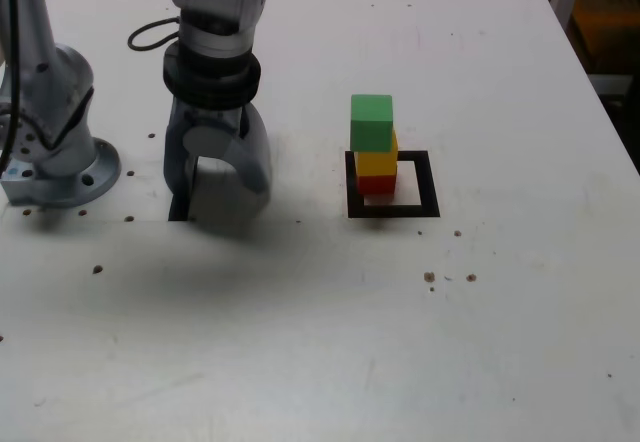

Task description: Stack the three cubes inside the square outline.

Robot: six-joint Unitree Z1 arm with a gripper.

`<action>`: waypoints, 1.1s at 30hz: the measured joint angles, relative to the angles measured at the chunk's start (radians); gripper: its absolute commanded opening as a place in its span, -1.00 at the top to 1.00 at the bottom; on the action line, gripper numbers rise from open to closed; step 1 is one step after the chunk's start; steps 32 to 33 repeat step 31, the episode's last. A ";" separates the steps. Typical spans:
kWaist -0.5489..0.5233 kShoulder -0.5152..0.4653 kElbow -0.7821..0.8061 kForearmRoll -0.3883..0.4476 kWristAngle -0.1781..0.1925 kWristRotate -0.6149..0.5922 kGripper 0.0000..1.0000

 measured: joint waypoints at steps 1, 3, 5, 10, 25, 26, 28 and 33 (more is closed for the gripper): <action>0.000 0.000 0.000 0.000 0.000 0.000 -0.48; 0.000 0.000 0.000 0.000 0.000 0.000 -0.48; 0.000 0.000 0.000 0.000 -0.001 0.000 -0.48; -0.001 -0.006 0.000 0.004 -0.008 0.000 -0.49; -0.039 -0.013 -0.004 0.022 -0.009 -0.031 -0.49; -0.048 -0.013 -0.004 0.025 -0.009 -0.039 -0.49; -0.060 -0.013 -0.004 0.029 -0.009 -0.048 -0.49; -0.064 -0.013 -0.002 0.039 -0.009 -0.053 -0.49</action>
